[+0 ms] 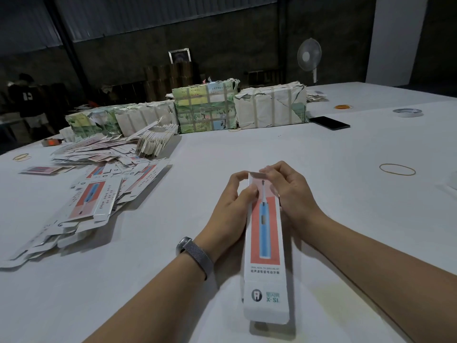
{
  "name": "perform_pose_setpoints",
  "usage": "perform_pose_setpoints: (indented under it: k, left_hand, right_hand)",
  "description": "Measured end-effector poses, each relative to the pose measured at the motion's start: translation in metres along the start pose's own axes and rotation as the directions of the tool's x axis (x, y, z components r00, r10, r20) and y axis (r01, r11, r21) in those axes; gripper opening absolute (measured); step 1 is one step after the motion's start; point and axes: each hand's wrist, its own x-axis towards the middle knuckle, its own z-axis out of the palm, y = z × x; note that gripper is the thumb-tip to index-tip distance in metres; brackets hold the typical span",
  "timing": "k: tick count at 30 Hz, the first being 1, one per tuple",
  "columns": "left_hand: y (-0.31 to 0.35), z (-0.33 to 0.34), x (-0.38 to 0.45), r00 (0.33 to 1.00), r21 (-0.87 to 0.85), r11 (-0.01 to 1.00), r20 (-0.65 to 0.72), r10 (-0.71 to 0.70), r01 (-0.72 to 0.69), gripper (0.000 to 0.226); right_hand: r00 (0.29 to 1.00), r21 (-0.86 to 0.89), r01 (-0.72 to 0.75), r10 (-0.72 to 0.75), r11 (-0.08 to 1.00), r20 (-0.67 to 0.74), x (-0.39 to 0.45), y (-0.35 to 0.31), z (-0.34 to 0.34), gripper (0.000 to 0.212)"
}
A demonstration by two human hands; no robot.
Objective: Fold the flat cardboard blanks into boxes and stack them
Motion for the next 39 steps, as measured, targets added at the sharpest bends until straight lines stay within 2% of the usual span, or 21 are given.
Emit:
perform_pose_setpoints:
  k: [2, 5, 7, 10, 15, 18, 23, 27, 34, 39]
  left_hand:
    - [0.0004, 0.0009, -0.0005, 1.0, 0.032, 0.999, 0.012, 0.009, -0.009, 0.011]
    - [0.0008, 0.0004, -0.0008, 1.0, 0.033, 0.999, 0.03, 0.005, -0.006, 0.007]
    - [0.0017, -0.0001, -0.0014, 0.999, 0.028, 1.0, 0.04, 0.005, -0.006, 0.015]
    - [0.0019, 0.0003, -0.0021, 0.999, 0.021, 1.0, 0.047, 0.009, -0.01, 0.024]
    - [-0.0001, -0.0004, -0.0019, 0.998, 0.014, 0.999, 0.057, 0.029, -0.03, 0.008]
    - [0.0014, 0.0001, -0.0026, 0.997, 0.05, 0.998, 0.077, 0.019, -0.023, 0.02]
    - [0.0016, 0.0007, -0.0029, 0.995, 0.074, 0.997, 0.096, 0.011, -0.018, 0.024]
    - [0.0008, -0.0012, -0.0021, 0.995, 0.091, 0.996, 0.095, 0.012, -0.021, 0.012]
    - [0.003, -0.0022, -0.0033, 0.993, 0.079, 0.997, 0.121, 0.015, -0.025, 0.02]
    - [0.002, -0.002, -0.0034, 0.989, 0.066, 0.998, 0.148, 0.012, -0.022, 0.04]
  right_hand:
    - [0.999, -0.031, -0.02, 0.019, 0.999, -0.027, 0.0019, 0.0004, -0.0021, 0.029]
    - [0.999, -0.104, -0.037, 0.033, 0.994, -0.035, 0.0036, 0.0023, -0.004, 0.017]
    - [0.998, -0.098, -0.04, 0.035, 0.994, -0.046, 0.0043, 0.0035, -0.004, 0.013]
    - [0.997, -0.09, -0.052, 0.047, 0.995, -0.055, 0.0051, 0.0037, -0.0039, 0.017]
    - [0.997, -0.093, -0.071, 0.068, 0.993, -0.032, 0.0049, 0.0029, -0.0034, 0.021]
    - [0.998, -0.138, -0.049, 0.043, 0.989, -0.045, 0.006, 0.0018, -0.0045, 0.021]
    - [0.998, -0.157, -0.035, 0.027, 0.987, -0.056, 0.0068, 0.0004, -0.0073, 0.023]
    - [0.999, -0.124, -0.031, 0.026, 0.992, -0.046, 0.005, 0.0009, -0.0062, 0.024]
    - [0.997, -0.105, -0.054, 0.048, 0.993, -0.066, 0.0054, -0.0001, -0.0054, 0.025]
    - [0.994, -0.058, -0.084, 0.079, 0.995, -0.076, 0.006, -0.0008, -0.0055, 0.023]
